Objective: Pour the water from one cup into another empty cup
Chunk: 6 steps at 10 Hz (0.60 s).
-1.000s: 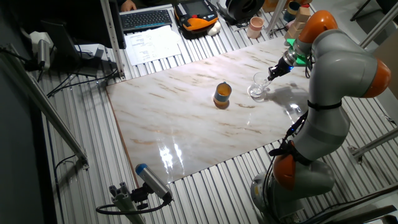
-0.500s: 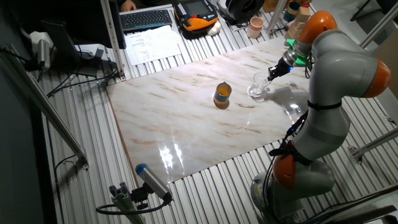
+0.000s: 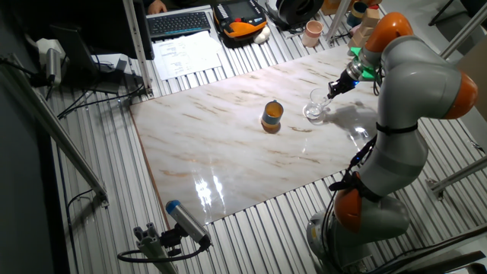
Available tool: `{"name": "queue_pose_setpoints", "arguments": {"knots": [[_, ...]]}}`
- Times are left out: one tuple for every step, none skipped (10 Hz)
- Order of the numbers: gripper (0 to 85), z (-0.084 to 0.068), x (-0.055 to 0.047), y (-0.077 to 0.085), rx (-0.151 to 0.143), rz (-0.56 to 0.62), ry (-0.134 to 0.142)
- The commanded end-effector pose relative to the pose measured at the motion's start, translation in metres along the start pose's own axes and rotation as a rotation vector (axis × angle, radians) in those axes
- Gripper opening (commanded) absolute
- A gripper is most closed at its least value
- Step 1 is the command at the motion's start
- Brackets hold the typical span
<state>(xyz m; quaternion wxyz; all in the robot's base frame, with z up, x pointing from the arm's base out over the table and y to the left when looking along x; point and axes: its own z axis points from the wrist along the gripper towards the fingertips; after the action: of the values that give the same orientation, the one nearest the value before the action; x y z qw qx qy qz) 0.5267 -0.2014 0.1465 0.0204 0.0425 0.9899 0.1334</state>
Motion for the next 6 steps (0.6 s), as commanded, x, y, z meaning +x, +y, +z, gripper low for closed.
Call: {"name": "queue_pose_setpoints", "arguments": {"knots": [[17.0, -0.0001, 0.0000, 0.0000, -0.004, 0.000, 0.003], [0.0, 0.0000, 0.0000, 0.0001, -0.009, -0.008, 0.011], [0.0, 0.0004, 0.0002, 0.0003, -0.010, -0.008, 0.011], [0.0, 0.0004, 0.0002, 0.0003, -0.009, -0.006, 0.011], [0.0, 0.0003, 0.0002, 0.0004, -0.006, -0.005, 0.009], [0.0, -0.0006, 0.0000, 0.0005, -0.004, -0.002, 0.008]]}}
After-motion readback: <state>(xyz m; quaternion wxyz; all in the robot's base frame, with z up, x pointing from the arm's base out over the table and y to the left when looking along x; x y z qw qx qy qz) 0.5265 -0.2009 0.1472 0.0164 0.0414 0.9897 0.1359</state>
